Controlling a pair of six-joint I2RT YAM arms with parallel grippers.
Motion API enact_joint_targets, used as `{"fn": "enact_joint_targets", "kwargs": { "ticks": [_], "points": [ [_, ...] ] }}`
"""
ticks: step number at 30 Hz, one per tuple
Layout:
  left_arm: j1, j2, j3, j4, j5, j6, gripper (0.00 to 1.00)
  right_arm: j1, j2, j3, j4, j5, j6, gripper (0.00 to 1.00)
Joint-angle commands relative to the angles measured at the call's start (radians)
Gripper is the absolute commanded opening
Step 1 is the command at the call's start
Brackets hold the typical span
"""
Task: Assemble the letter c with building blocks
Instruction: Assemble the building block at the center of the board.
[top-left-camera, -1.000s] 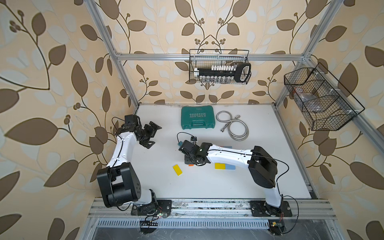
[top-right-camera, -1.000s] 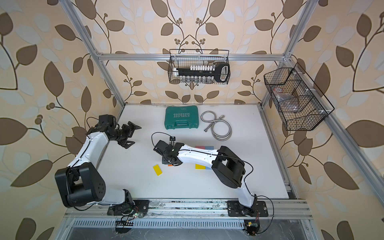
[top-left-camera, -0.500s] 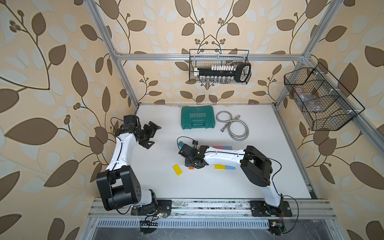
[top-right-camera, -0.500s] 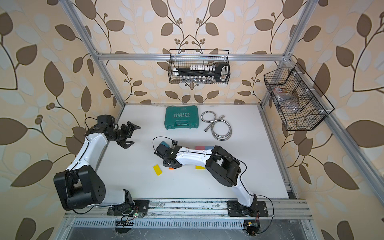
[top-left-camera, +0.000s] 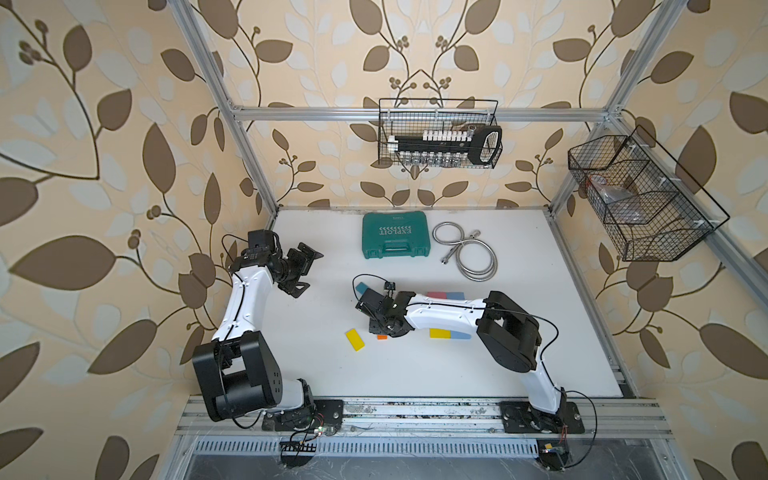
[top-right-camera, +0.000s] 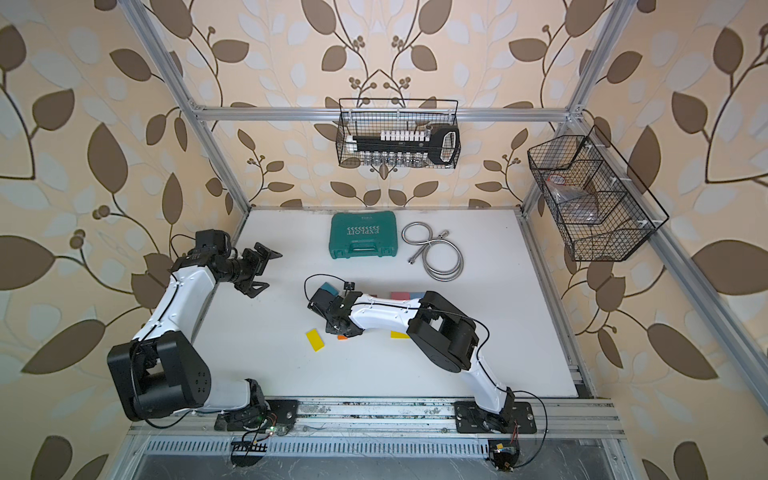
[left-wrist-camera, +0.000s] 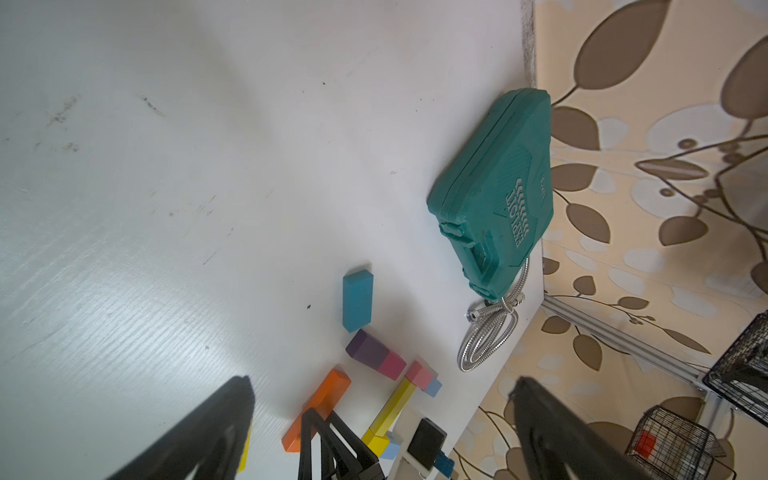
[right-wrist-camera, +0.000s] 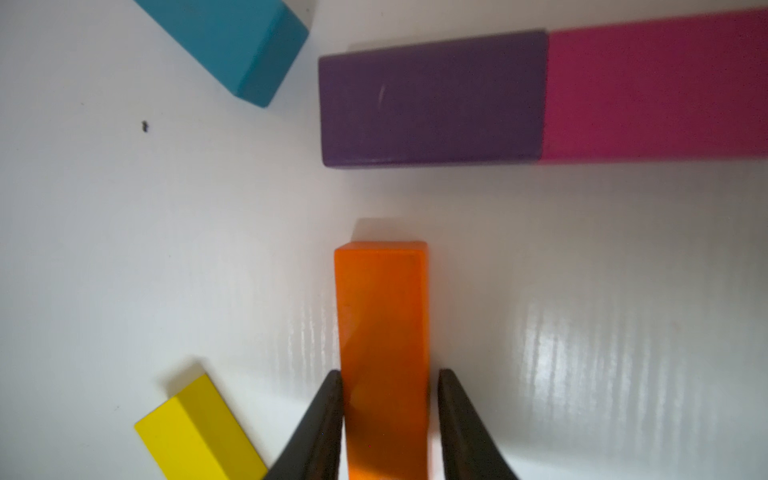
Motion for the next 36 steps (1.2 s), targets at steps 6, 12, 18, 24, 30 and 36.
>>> {"fn": "enact_joint_targets", "kwargs": {
  "ticks": [6,12,18,24,30,36],
  "points": [
    [-0.011,-0.039,-0.004,0.005,0.028,0.013,0.99,0.021,0.009,0.041,-0.046,0.016,0.008,0.36],
    [-0.009,-0.050,-0.008,0.000,0.032,0.020,0.99,0.029,0.012,0.047,-0.057,0.015,0.020,0.35],
    [-0.011,-0.051,-0.011,0.003,0.031,0.021,0.99,0.028,0.019,0.045,-0.061,0.013,0.021,0.32],
    [-0.011,-0.047,-0.011,0.007,0.031,0.019,0.99,0.019,0.022,0.041,-0.061,0.014,0.016,0.28],
    [-0.011,-0.047,-0.011,0.007,0.033,0.019,0.99,0.012,0.024,0.041,-0.055,0.010,0.020,0.27],
    [-0.010,-0.047,-0.005,0.005,0.033,0.023,0.99,0.003,0.030,0.043,-0.050,0.004,0.024,0.27]
  ]
}}
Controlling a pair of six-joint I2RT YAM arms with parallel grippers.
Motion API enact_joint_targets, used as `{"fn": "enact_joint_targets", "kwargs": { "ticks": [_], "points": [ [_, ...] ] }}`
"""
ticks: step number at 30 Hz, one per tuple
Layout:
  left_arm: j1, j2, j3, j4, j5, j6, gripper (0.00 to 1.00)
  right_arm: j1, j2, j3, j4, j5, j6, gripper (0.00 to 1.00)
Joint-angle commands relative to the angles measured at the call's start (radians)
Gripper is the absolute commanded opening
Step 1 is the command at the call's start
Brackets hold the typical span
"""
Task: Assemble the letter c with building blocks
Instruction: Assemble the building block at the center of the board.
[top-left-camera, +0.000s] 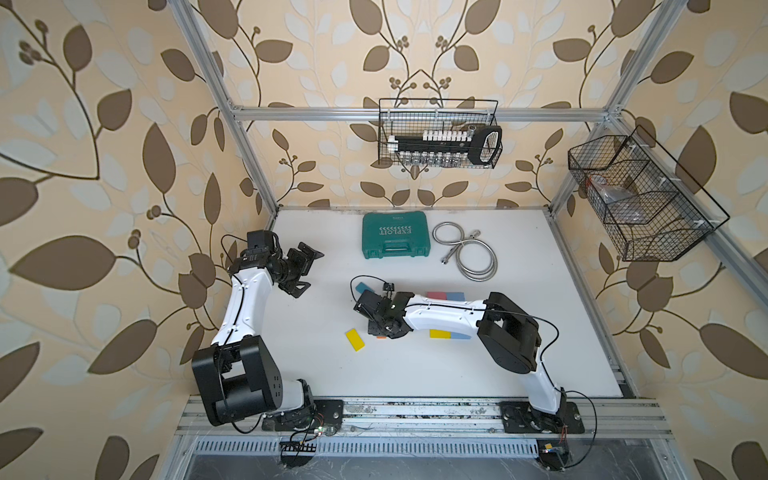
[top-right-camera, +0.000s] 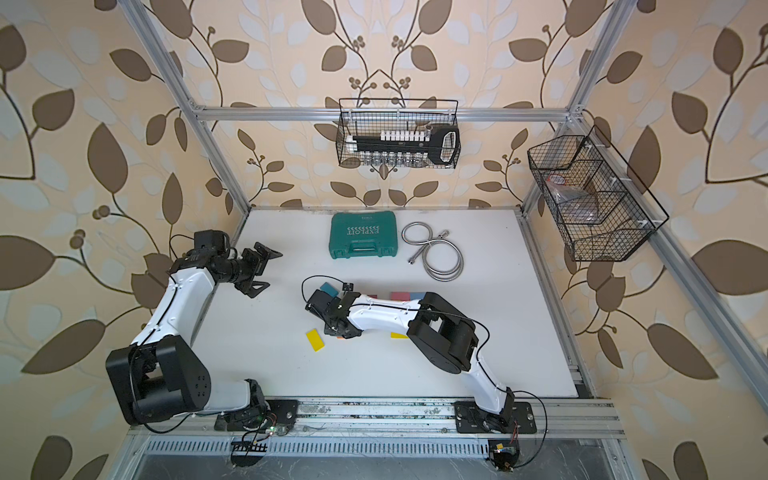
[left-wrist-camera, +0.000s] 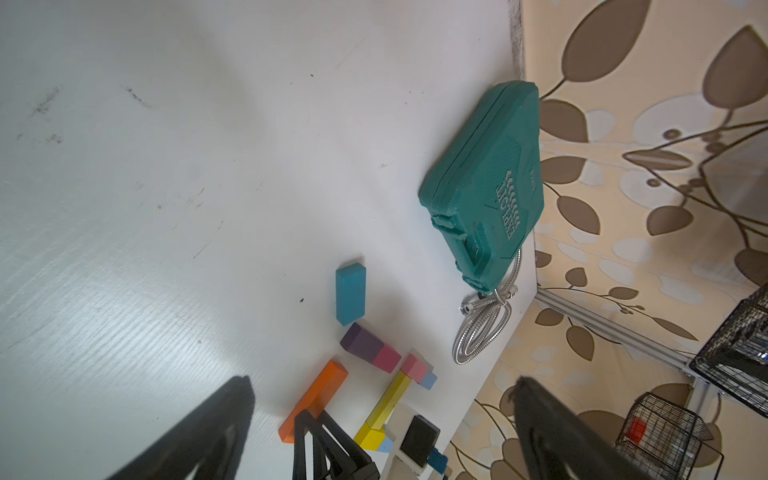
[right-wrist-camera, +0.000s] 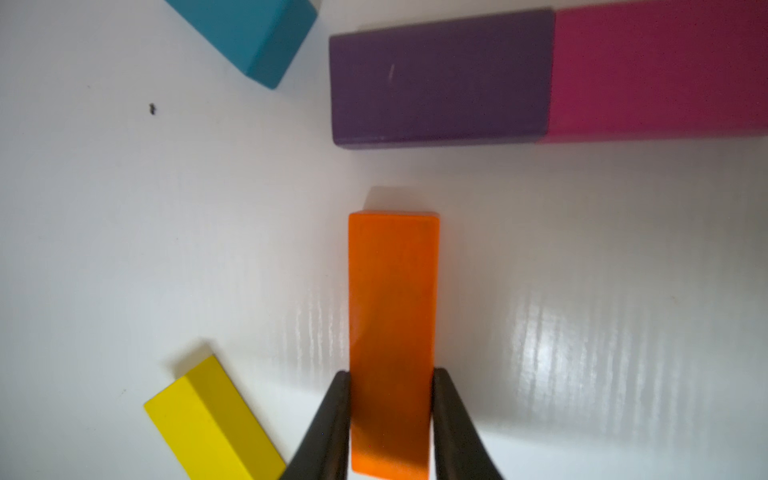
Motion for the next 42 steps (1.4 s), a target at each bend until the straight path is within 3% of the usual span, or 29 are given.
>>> {"fn": "enact_joint_targets", "kwargs": {
  "ticks": [1,42],
  "points": [
    [-0.011,-0.026,0.002,0.005,0.015,0.022,0.99,-0.010,0.031,0.024,-0.016,0.003,0.012,0.27],
    [-0.011,-0.023,0.008,0.014,0.012,0.010,0.99,-0.035,0.054,0.049,-0.001,-0.017,-0.027,0.30]
  ]
}}
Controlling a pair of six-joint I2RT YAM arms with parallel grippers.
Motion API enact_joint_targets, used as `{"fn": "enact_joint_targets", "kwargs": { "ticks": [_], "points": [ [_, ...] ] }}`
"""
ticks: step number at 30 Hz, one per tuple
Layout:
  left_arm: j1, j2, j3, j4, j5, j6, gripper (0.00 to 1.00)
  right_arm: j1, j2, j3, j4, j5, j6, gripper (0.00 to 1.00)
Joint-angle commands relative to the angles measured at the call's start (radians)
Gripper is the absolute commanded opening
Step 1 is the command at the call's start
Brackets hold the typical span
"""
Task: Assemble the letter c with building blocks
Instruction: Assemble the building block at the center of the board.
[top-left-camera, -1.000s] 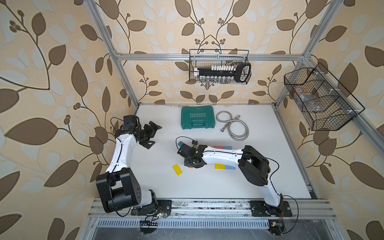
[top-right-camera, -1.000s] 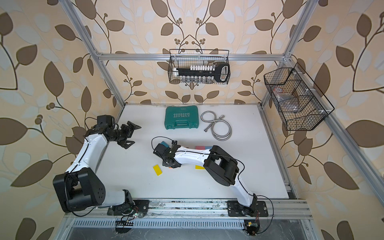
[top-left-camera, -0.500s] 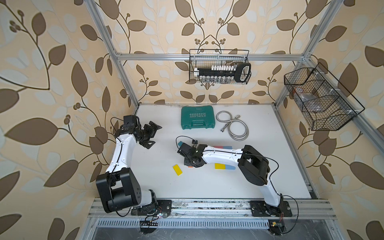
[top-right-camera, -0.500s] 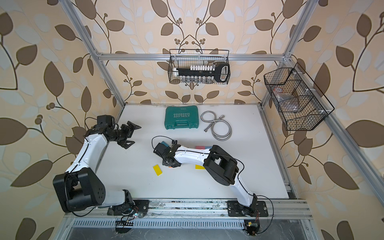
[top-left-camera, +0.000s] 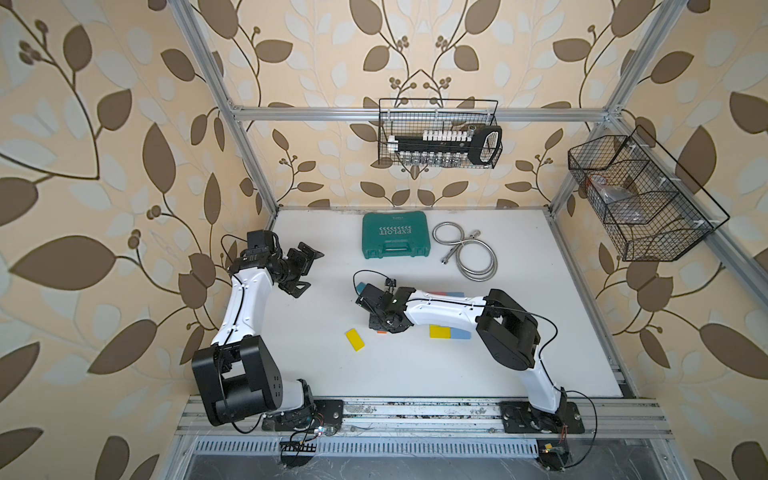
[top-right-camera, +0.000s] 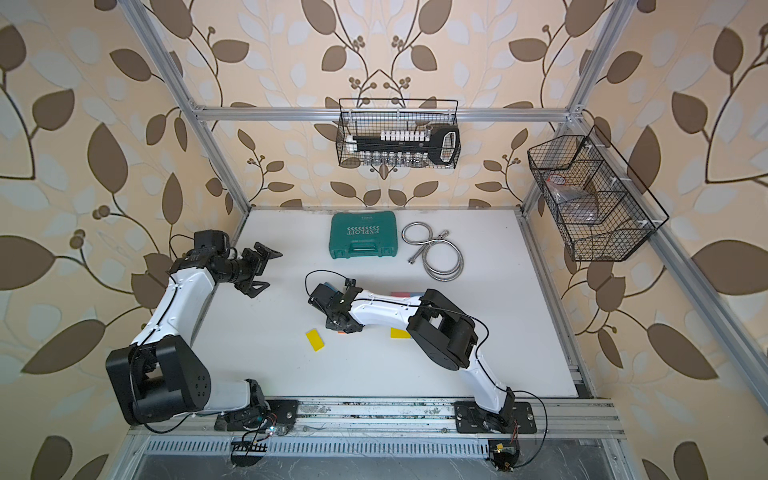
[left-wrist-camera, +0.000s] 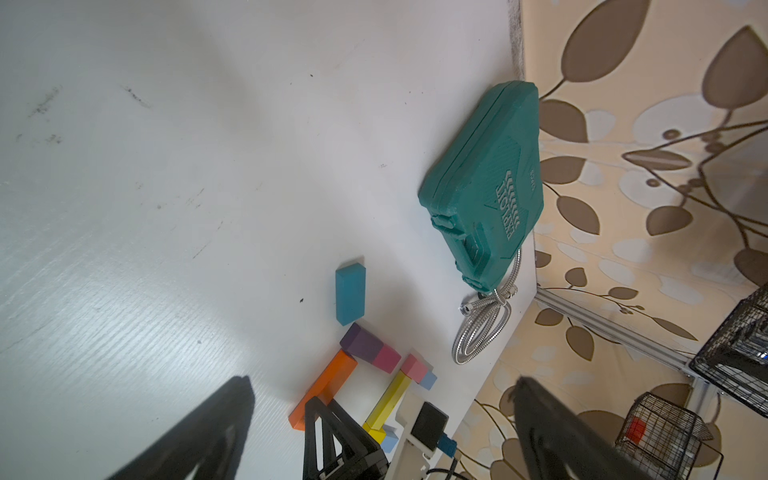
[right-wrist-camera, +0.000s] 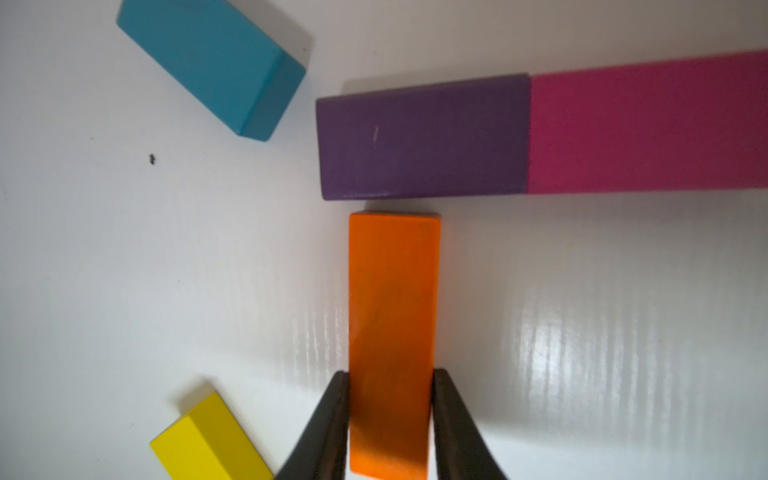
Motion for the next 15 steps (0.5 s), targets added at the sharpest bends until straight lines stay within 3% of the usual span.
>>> {"fn": "enact_joint_targets", "kwargs": {
  "ticks": [1,9,15],
  "points": [
    [-0.011,-0.023,0.008,0.014,0.013,0.010,0.99,-0.003,0.041,0.030,-0.008,-0.011,-0.024,0.30],
    [-0.011,-0.023,0.009,0.014,0.014,0.007,0.99,-0.004,0.039,0.024,-0.015,-0.013,-0.027,0.30],
    [-0.011,-0.023,0.009,0.014,0.015,0.007,0.99,-0.003,0.030,0.022,-0.019,-0.008,-0.033,0.37]
  ]
}}
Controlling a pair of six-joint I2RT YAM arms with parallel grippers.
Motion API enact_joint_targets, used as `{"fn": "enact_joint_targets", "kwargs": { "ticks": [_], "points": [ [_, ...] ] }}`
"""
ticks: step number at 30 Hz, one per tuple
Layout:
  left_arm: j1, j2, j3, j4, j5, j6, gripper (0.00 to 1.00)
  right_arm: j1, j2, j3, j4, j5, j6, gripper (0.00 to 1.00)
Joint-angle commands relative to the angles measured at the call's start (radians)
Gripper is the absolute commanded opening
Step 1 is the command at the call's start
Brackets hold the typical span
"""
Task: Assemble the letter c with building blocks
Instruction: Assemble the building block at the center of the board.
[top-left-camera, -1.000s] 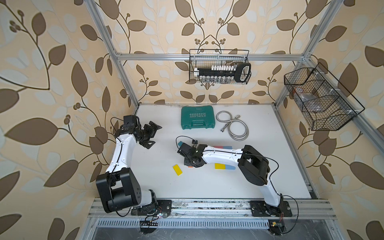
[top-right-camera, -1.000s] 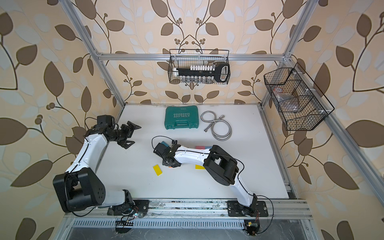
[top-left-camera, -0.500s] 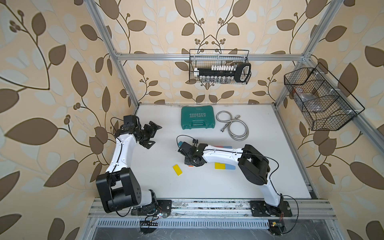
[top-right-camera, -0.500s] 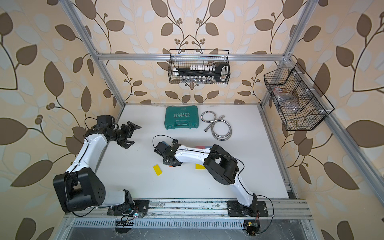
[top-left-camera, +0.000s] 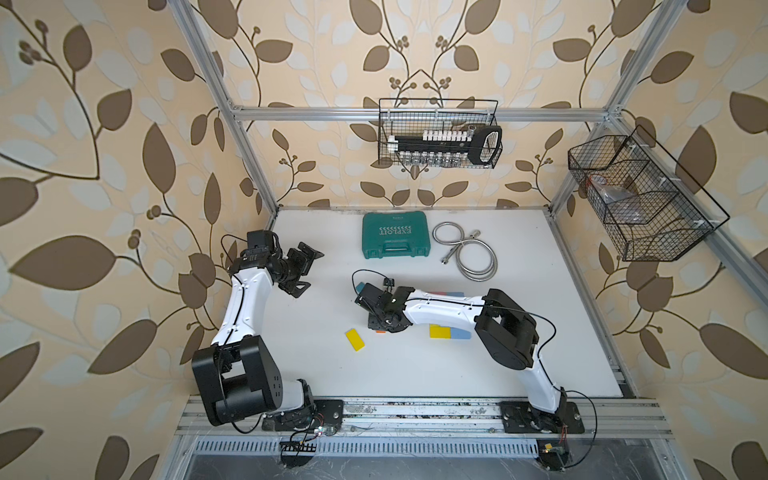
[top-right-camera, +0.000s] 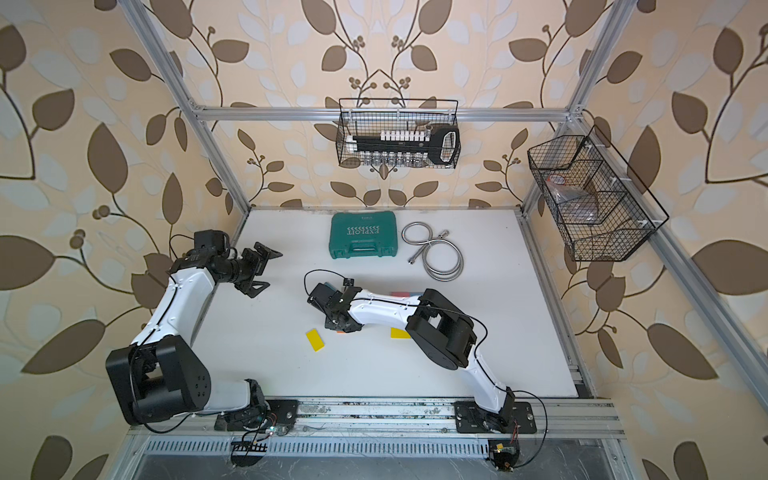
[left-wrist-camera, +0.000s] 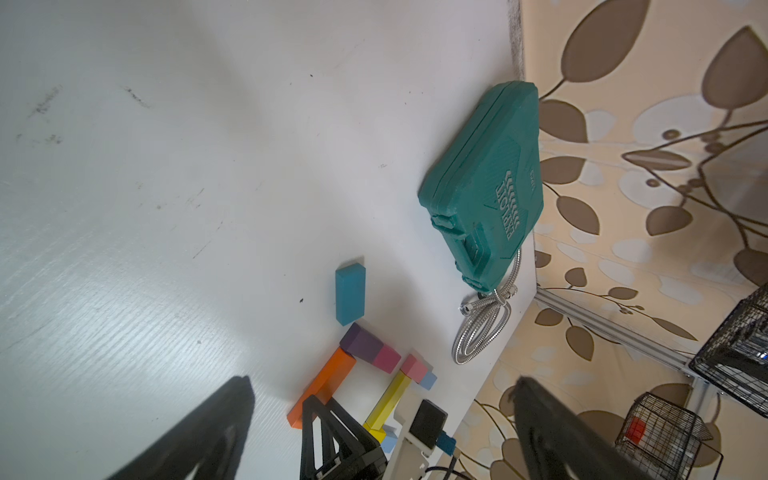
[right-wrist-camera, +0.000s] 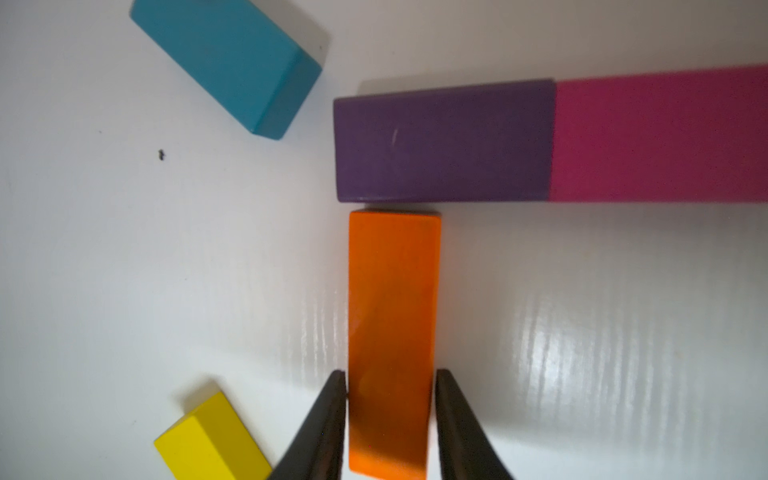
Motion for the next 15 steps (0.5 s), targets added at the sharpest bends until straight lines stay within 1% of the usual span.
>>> {"fn": "enact_joint_targets", "kwargs": {
  "ticks": [1,2,3,5,6,8,15],
  "points": [
    [-0.011,-0.025,0.009,0.013,0.015,0.008,0.99,-0.002,0.016,0.008,-0.018,0.001,-0.011,0.45],
    [-0.011,-0.026,0.010,0.013,0.015,0.008,0.99,-0.002,0.008,0.005,-0.014,0.003,-0.014,0.49],
    [-0.011,-0.027,0.010,0.013,0.015,0.008,0.99,-0.001,0.000,0.001,-0.006,0.003,-0.023,0.51],
    [-0.011,-0.026,0.013,0.012,0.017,0.008,0.99,0.001,-0.023,-0.006,0.005,0.004,-0.038,0.58],
    [-0.011,-0.026,0.014,0.010,0.017,0.010,0.99,0.003,-0.036,-0.012,0.014,0.004,-0.050,0.59],
    [-0.011,-0.030,0.014,0.012,0.016,0.008,0.99,0.008,-0.063,-0.022,0.024,0.010,-0.071,0.65],
    [-0.015,-0.041,0.011,0.005,0.014,0.008,0.99,0.016,-0.153,-0.065,0.042,-0.024,-0.119,0.66]
  ]
}}
